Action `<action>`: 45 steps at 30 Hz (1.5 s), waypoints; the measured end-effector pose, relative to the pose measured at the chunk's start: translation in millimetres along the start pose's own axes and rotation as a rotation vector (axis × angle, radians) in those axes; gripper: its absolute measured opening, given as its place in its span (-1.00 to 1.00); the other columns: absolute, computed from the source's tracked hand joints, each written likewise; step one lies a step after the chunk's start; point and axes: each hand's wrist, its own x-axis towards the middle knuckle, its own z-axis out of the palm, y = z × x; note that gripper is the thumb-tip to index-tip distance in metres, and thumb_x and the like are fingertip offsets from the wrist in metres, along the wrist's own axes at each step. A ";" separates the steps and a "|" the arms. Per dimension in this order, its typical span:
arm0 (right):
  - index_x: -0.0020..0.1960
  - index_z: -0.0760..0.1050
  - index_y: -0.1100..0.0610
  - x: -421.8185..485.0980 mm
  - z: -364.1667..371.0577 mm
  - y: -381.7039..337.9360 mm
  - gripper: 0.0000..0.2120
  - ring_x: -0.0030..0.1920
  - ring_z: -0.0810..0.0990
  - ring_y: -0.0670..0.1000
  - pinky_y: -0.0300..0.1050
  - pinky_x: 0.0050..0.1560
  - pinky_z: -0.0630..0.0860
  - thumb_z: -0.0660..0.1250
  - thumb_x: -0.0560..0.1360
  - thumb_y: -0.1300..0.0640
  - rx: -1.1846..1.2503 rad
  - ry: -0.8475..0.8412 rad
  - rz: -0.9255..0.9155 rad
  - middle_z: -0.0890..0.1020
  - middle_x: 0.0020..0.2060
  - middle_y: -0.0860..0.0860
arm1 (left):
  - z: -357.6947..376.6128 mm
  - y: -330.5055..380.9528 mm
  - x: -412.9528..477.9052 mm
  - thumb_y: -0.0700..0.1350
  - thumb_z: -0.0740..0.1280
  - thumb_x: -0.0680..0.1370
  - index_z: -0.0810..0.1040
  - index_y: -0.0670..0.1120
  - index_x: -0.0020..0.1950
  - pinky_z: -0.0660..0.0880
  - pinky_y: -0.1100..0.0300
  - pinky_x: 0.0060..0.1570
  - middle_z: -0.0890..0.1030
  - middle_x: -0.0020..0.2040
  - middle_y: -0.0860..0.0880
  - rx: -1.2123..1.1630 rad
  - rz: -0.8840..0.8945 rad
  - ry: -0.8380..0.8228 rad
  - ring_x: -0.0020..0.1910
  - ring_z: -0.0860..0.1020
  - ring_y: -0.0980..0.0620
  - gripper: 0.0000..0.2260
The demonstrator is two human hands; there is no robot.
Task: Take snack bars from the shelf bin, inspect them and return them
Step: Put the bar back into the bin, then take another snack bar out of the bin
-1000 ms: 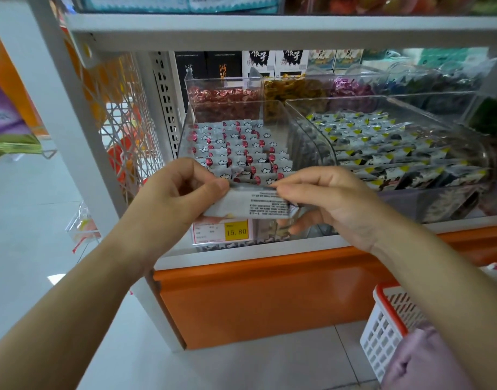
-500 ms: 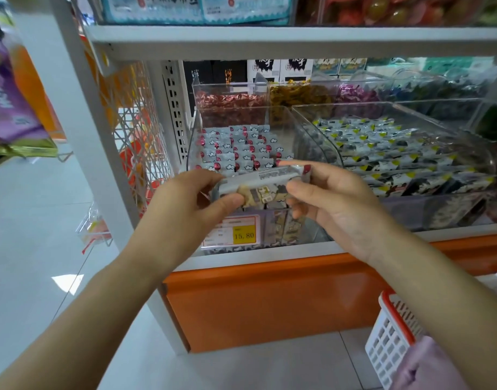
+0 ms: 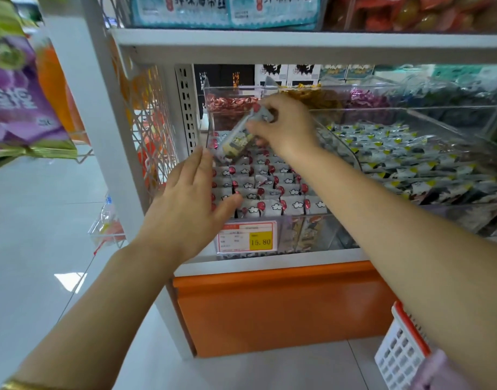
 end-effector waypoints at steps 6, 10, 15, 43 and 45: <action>0.28 0.46 0.20 27.9 24.1 2.0 -0.60 0.24 0.47 0.04 -0.20 0.17 0.33 0.39 0.47 0.15 -0.300 -0.181 -0.156 0.52 0.25 0.10 | -1.0 -5.6 3.1 0.23 0.12 0.53 -0.08 -0.03 0.55 -0.08 0.19 0.34 -0.01 0.56 0.01 -0.120 0.000 0.006 0.51 -0.04 0.02 -0.29; 0.17 0.52 0.21 40.7 23.4 1.1 -0.66 0.11 0.53 0.06 -0.11 0.11 0.43 0.43 0.43 0.14 -0.331 -0.192 -0.224 0.58 0.14 0.12 | -2.0 -6.8 4.1 0.23 0.14 0.53 -0.07 -0.02 0.55 -0.08 0.19 0.33 0.01 0.55 0.02 -0.158 -0.002 -0.015 0.51 -0.02 0.02 -0.29; -0.01 0.61 0.15 31.8 39.0 10.3 -0.82 -0.09 0.55 -0.01 -0.09 -0.01 0.46 0.42 0.44 0.08 -0.469 -0.459 -0.268 0.64 -0.07 0.01 | -3.4 -6.7 4.9 0.20 0.18 0.52 -0.06 -0.03 0.55 -0.07 0.23 0.31 0.01 0.56 0.02 -0.178 0.001 -0.031 0.51 -0.02 0.02 -0.29; -0.19 0.38 0.09 2.9 -5.6 -8.8 -0.84 -0.13 0.60 0.02 -0.14 -0.13 0.58 0.23 0.56 0.24 0.030 0.064 -0.085 0.55 -0.12 0.07 | -11.4 0.0 4.0 0.03 0.28 0.54 0.25 -0.06 0.47 0.27 0.19 0.26 0.33 0.39 -0.05 -0.222 -0.025 0.225 0.31 0.38 -0.03 -0.48; -0.13 0.41 0.15 -21.8 -26.8 -7.3 -0.90 -0.26 0.60 -0.02 -0.17 -0.28 0.59 0.24 0.56 0.23 0.196 0.122 -0.015 0.58 -0.10 0.16 | -14.7 5.4 3.0 0.02 0.28 0.53 0.34 -0.06 0.41 0.42 0.19 0.14 0.41 0.25 -0.05 -0.248 -0.039 0.325 0.13 0.48 0.00 -0.54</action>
